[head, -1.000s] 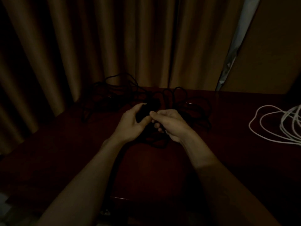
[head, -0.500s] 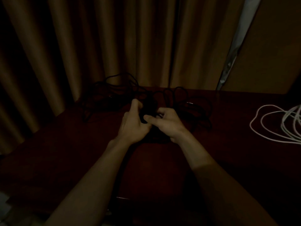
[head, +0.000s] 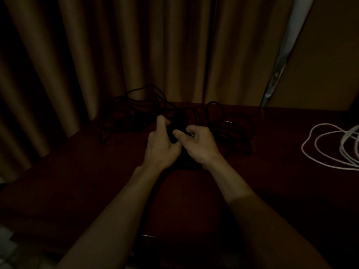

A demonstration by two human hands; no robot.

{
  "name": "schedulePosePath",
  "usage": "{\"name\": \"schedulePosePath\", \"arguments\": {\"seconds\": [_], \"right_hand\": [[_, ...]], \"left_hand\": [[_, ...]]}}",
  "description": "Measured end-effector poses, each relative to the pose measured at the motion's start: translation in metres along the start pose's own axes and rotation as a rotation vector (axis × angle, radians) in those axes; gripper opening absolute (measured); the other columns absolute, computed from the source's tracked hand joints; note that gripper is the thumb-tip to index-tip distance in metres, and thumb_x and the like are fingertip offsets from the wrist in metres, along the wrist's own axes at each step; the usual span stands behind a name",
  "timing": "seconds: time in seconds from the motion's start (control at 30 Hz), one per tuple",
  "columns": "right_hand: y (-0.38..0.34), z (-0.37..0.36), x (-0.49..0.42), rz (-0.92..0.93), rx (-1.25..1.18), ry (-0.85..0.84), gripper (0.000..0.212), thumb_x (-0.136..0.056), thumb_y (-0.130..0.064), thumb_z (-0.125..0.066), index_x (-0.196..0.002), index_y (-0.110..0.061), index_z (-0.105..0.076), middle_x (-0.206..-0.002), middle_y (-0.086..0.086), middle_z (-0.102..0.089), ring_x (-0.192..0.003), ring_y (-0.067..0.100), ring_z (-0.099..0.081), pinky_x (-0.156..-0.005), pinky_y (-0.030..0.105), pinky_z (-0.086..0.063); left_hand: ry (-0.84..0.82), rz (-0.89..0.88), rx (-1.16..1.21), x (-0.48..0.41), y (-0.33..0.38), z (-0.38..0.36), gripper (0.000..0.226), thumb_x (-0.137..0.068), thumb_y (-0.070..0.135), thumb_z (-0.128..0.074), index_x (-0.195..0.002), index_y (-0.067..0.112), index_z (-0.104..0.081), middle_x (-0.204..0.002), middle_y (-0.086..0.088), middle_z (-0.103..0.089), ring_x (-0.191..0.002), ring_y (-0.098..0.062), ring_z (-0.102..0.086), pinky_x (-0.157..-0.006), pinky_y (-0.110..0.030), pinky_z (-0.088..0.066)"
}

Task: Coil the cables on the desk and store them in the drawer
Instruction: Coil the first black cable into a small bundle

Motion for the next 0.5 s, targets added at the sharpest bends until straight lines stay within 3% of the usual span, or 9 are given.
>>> {"name": "schedulePosePath", "arguments": {"seconds": [0.13, 0.23, 0.3, 0.37, 0.5], "right_hand": [[0.003, 0.008, -0.001, 0.004, -0.069, -0.051, 0.038, -0.099, -0.027, -0.069, -0.078, 0.004, -0.062, -0.072, 0.008, -0.060, -0.064, 0.018, -0.061, -0.063, 0.032, -0.051], [0.001, 0.013, 0.003, -0.015, -0.190, -0.121, 0.016, -0.102, -0.018, -0.065, -0.090, -0.008, -0.071, -0.084, 0.003, -0.073, -0.075, 0.014, -0.072, -0.067, 0.029, -0.058], [0.002, 0.013, 0.004, -0.025, -0.224, -0.144, 0.011, -0.102, -0.016, -0.064, -0.101, -0.010, -0.073, -0.094, 0.005, -0.076, -0.084, 0.016, -0.075, -0.072, 0.029, -0.060], [0.004, 0.013, 0.004, -0.040, -0.225, -0.141, 0.012, -0.102, -0.015, -0.064, -0.108, -0.011, -0.073, -0.097, 0.004, -0.076, -0.086, 0.016, -0.076, -0.070, 0.027, -0.059], [0.007, 0.015, 0.004, -0.047, -0.185, -0.098, 0.008, -0.100, -0.013, -0.067, -0.096, -0.015, -0.073, -0.084, -0.003, -0.075, -0.074, 0.007, -0.074, -0.062, 0.018, -0.054]], "left_hand": [[-0.241, 0.109, 0.285, -0.002, -0.010, -0.003, 0.049, -0.083, 0.031, -0.073, -0.126, 0.027, -0.050, -0.118, 0.005, -0.067, -0.104, -0.009, -0.068, -0.081, -0.030, -0.058], [-0.369, 0.269, 0.553, -0.002, -0.013, -0.004, 0.019, -0.099, 0.020, -0.062, -0.114, 0.026, -0.071, -0.105, 0.003, -0.075, -0.095, -0.014, -0.072, -0.080, -0.032, -0.055], [-0.396, 0.264, 0.581, -0.003, -0.012, -0.003, 0.019, -0.104, 0.018, -0.058, -0.113, 0.021, -0.075, -0.107, -0.002, -0.077, -0.098, -0.020, -0.073, -0.084, -0.035, -0.057], [-0.417, 0.238, 0.574, -0.002, -0.012, -0.003, 0.026, -0.103, 0.019, -0.061, -0.127, 0.017, -0.071, -0.120, -0.005, -0.076, -0.111, -0.024, -0.073, -0.094, -0.037, -0.058], [-0.406, 0.221, 0.544, 0.000, -0.014, -0.002, 0.029, -0.100, 0.012, -0.065, -0.129, 0.010, -0.069, -0.123, -0.005, -0.075, -0.115, -0.021, -0.072, -0.094, -0.033, -0.059]]}}
Point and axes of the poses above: each hand's wrist, its own x-axis away from the middle knuckle, its own z-axis out of the back of the hand, y = z × x, the point moved 6 cm from there along -x, towards the middle knuckle
